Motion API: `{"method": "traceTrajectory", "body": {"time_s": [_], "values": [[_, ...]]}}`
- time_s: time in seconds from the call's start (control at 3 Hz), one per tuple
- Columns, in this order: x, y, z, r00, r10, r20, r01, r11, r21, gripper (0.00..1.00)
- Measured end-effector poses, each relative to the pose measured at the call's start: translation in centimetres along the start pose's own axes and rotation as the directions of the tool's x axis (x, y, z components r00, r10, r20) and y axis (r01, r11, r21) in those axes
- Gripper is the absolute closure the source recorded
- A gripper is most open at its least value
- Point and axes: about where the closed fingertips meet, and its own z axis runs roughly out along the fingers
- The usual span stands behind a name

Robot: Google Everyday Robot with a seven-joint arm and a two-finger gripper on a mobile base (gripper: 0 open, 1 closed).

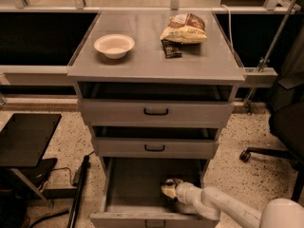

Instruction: Place pepsi can into bottom drawer

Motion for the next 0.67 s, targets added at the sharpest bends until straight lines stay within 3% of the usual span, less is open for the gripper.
{"method": "traceTrajectory", "body": {"time_s": [0.33,0.67], "values": [[0.0,0.0,0.0,1.0,0.0,0.0,0.0,1.0,0.0,0.11],[0.0,0.0,0.0,1.0,0.0,0.0,0.0,1.0,0.0,0.0]]}}
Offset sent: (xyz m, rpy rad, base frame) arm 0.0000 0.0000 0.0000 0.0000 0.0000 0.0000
